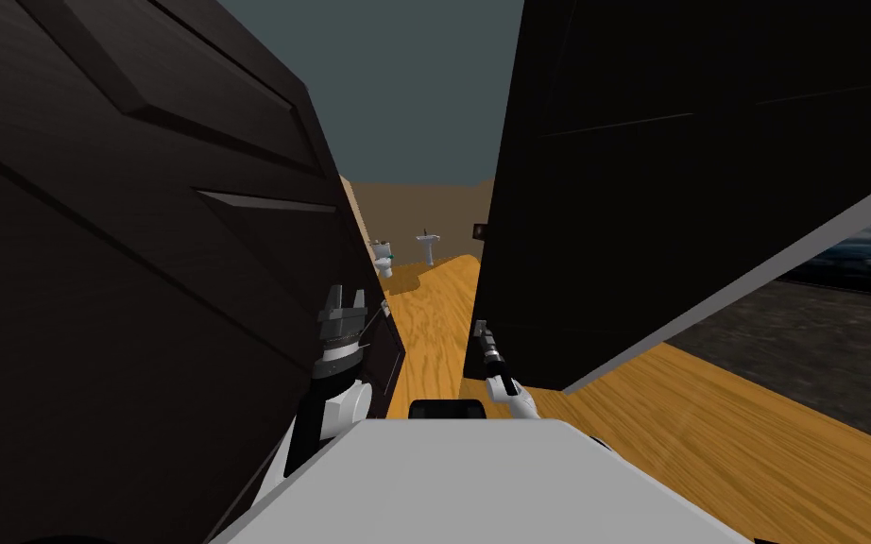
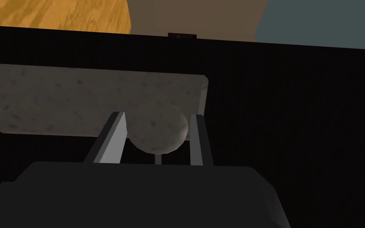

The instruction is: Push the door open

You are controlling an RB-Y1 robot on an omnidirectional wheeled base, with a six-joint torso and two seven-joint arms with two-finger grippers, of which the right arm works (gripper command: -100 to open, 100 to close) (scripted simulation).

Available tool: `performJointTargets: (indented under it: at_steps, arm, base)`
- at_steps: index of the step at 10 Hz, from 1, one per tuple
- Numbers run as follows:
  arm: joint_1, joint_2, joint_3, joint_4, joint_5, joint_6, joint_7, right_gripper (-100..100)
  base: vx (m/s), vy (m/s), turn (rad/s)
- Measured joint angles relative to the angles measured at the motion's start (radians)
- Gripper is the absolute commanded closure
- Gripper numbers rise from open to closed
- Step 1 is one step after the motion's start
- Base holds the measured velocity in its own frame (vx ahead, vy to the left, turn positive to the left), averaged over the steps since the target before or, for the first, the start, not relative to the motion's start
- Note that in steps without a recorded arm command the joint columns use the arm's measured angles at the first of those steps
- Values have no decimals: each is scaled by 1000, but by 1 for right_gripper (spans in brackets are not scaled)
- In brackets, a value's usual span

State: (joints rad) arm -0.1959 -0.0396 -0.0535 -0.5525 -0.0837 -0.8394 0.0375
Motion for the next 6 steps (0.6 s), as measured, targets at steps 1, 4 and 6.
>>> performJointTargets:
  at_steps: [1,4,6]
  arm:
    - [7,-1,-2,-1,-2,2,3,100]
    - [19,-7,-11,-37,-7,26,15,100]
    - [0,-5,-22,-9,-13,11,27,100]
  base:
    - [167,21,-34]
    - [70,8,-10]
    - [141,28,-55]
